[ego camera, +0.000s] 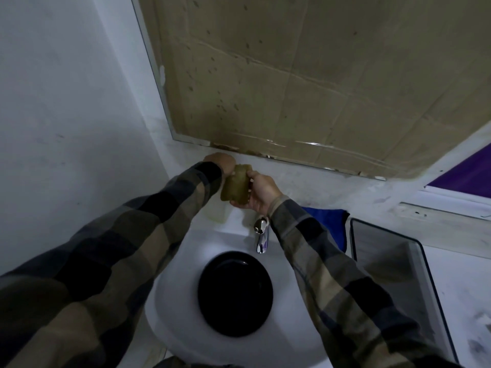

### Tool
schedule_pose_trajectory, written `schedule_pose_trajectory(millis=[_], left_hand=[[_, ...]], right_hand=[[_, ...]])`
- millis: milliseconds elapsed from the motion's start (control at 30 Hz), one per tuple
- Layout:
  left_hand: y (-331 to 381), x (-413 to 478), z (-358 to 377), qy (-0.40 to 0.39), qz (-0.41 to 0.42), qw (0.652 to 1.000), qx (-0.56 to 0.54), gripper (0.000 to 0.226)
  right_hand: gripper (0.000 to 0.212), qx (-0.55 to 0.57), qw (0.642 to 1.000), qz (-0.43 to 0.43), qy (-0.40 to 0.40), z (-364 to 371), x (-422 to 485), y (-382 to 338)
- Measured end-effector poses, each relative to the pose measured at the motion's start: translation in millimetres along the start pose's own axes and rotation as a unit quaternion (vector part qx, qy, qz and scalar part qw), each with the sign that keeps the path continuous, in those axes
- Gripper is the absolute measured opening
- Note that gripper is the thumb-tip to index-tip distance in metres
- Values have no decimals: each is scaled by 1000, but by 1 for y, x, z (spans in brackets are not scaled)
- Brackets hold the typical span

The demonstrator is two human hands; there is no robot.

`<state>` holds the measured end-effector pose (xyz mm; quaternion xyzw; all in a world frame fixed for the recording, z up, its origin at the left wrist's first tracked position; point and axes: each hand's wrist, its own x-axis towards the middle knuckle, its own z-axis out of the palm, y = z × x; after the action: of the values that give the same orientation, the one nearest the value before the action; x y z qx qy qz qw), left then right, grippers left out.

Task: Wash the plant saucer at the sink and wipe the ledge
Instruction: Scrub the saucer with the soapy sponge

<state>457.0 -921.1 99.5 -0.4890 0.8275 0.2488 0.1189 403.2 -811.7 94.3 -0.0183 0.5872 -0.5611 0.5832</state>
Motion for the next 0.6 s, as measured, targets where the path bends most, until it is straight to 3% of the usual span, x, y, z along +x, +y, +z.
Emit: schedule_pose_trajectory(millis=[200,333,433,600], left_hand=[[-5,-2,13,32,-66,997,-33,39],[-4,-7,4,17,-36,999,-35,31],[-5,-4,2,-6,-20,998,-59,32],[-11,-7,16,48,-55,994,-75,39]], right_hand=[[31,-59,998,-18,-6,7,-8,-9],[16,-73,997,-29,0,9,-11,-13],[27,-85,995,-49,-6,7,-11,-13],[36,-108,992,-67,-9,10,-11,-12]])
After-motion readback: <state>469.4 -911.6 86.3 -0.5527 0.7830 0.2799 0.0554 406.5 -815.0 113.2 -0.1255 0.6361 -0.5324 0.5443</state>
